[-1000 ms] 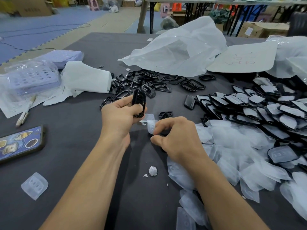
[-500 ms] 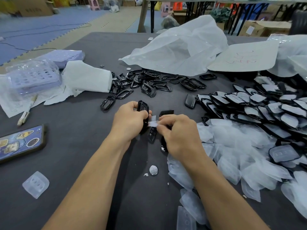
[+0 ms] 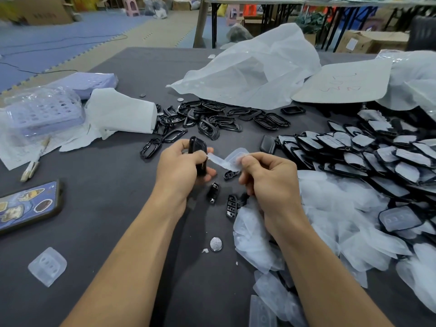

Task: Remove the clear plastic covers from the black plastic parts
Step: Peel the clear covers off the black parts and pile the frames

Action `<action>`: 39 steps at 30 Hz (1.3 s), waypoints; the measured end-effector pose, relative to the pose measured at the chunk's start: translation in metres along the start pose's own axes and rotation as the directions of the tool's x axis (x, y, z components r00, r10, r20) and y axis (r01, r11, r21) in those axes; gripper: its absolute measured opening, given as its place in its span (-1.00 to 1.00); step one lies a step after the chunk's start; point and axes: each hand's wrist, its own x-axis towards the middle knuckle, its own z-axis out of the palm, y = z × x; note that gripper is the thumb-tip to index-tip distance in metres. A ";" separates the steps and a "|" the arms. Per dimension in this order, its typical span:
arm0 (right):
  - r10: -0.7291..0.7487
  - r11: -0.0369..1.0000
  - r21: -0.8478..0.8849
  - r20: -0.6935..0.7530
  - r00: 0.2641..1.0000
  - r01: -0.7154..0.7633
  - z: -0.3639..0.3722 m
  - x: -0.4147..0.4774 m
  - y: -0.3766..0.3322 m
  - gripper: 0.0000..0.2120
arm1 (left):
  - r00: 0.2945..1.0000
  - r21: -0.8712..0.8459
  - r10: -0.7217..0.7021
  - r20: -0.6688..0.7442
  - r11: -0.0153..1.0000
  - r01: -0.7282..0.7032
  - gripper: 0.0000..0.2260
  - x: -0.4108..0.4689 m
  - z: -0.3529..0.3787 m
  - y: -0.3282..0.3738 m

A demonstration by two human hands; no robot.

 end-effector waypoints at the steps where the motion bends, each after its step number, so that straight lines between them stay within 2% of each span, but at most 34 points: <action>1: 0.012 1.000 0.004 0.006 1.000 -0.012 -0.001 0.000 -0.001 -0.78 | 0.999 -0.052 -0.017 0.048 0.998 0.020 -0.88 -0.001 0.001 0.002; 4: 0.052 0.997 0.049 0.029 0.998 -0.054 -0.002 0.000 -0.002 -0.79 | 0.981 -0.119 -0.057 0.184 0.990 0.079 -0.92 -0.003 0.004 0.005; 6: 0.084 0.992 0.086 0.042 0.996 -0.088 -0.003 0.000 -0.004 -0.79 | 0.979 -0.174 -0.068 0.190 0.979 0.102 -0.91 -0.004 0.006 0.005; 10: 0.153 0.970 0.188 0.020 0.988 -0.154 -0.002 0.000 -0.007 -0.76 | 0.983 -0.237 -0.101 0.153 0.962 0.136 -0.86 -0.005 0.007 0.006; 14: 0.173 0.946 0.285 -0.048 0.984 -0.153 0.003 -0.004 -0.007 -0.75 | 0.990 -0.229 -0.106 0.088 0.966 0.124 -0.83 -0.007 0.012 0.007; 19: 0.225 0.897 0.402 -0.056 0.973 -0.184 0.009 -0.008 -0.005 -0.77 | 0.991 -0.264 -0.129 0.028 0.956 0.132 -0.81 -0.009 0.015 0.007; 23: 0.329 0.784 0.585 -0.108 0.938 -0.207 -0.004 0.000 -0.007 -0.83 | 0.989 -0.319 -0.132 -0.071 0.942 0.103 -0.77 -0.002 0.000 0.011; 26: 0.258 0.850 0.495 -0.093 0.962 -0.180 -0.007 0.001 -0.007 -0.78 | 0.983 -0.241 -0.040 -0.179 0.970 -0.005 -0.82 0.003 -0.014 0.011; 30: 0.074 0.950 0.301 0.031 0.997 -0.080 0.010 -0.008 -0.007 -0.58 | 0.988 0.047 0.031 -0.151 0.999 -0.024 -0.81 -0.004 0.006 -0.002; 32: 0.032 0.975 0.219 0.046 0.998 -0.041 0.011 -0.008 -0.006 -0.64 | 0.987 0.193 0.065 -0.146 0.981 -0.036 -0.83 -0.005 0.010 -0.008; 35: -0.021 0.995 0.098 0.015 1.000 0.019 0.004 -0.004 -0.002 -0.77 | 0.970 0.364 0.162 -0.183 0.927 -0.086 -0.74 -0.004 0.003 -0.009; 37: -0.059 0.998 0.032 0.021 0.998 0.058 0.002 -0.003 -0.001 -0.74 | 0.966 0.363 0.181 -0.187 0.926 -0.103 -0.72 -0.004 0.004 -0.007; 39: -0.088 0.996 -0.004 0.036 0.995 0.088 0.000 -0.001 0.001 -0.73 | 0.981 0.237 0.107 -0.163 0.969 -0.066 -0.70 -0.004 0.007 -0.006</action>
